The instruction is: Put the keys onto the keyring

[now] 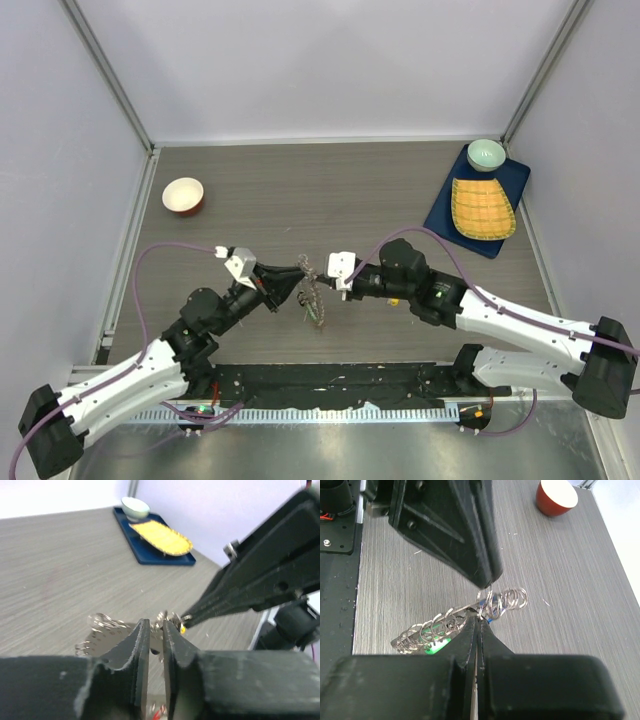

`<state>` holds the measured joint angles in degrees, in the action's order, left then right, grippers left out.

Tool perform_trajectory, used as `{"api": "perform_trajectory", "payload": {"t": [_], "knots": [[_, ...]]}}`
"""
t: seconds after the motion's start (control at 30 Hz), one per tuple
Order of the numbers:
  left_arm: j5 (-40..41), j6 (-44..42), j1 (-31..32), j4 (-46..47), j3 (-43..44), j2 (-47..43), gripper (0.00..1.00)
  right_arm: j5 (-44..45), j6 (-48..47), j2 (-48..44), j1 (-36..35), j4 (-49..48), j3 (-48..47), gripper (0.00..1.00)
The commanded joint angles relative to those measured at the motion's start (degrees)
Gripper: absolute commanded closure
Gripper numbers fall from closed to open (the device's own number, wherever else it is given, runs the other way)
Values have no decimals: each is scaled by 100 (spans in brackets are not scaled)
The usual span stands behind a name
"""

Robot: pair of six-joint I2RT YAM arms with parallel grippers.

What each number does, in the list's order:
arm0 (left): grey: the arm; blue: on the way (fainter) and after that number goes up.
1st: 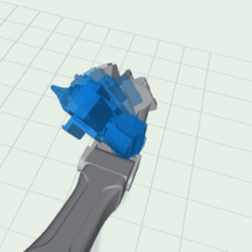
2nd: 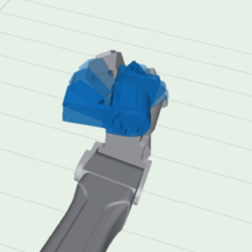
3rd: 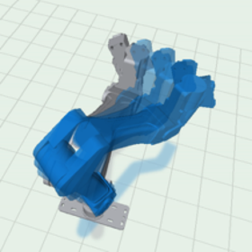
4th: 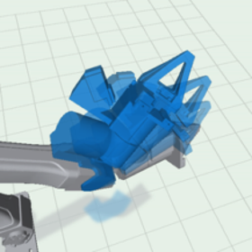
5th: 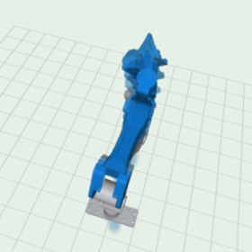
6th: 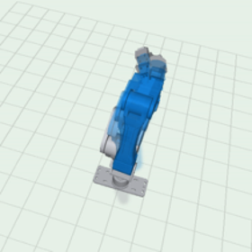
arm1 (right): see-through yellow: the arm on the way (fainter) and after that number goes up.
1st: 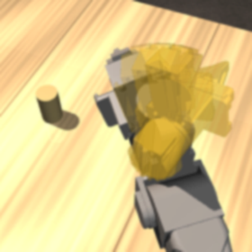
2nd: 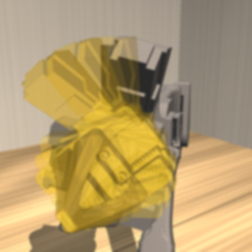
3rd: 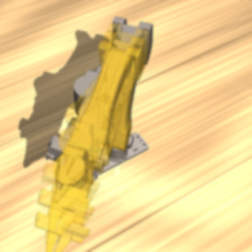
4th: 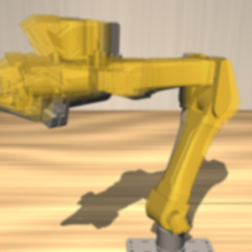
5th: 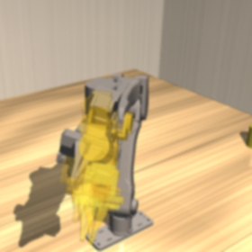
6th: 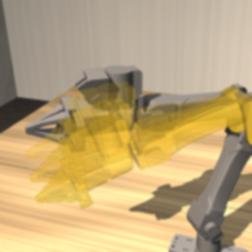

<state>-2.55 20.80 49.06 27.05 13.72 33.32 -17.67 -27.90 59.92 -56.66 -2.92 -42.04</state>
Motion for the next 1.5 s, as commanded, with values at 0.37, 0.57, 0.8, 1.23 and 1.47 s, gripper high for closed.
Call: {"api": "perform_trajectory", "payload": {"t": [0.37,0.57,0.8,1.23,1.47], "knots": [[255,-970,-81,-867,711,-186,49,335,-532,143,-29,880,-858,99],[-984,-1876,-203,-395,266,289,46,484,-638,81,-38,1469,-1210,99],[-3135,-1747,-1451,2540,-353,1429,42,519,-752,99,-38,2172,-1526,99],[-3896,-1324,-1118,2799,-53,2425,44,545,-998,678,-38,2217,-1921,99],[-2578,-1341,-618,1542,-317,1354,51,598,-1138,890,-38,2076,-2018,99]]}}
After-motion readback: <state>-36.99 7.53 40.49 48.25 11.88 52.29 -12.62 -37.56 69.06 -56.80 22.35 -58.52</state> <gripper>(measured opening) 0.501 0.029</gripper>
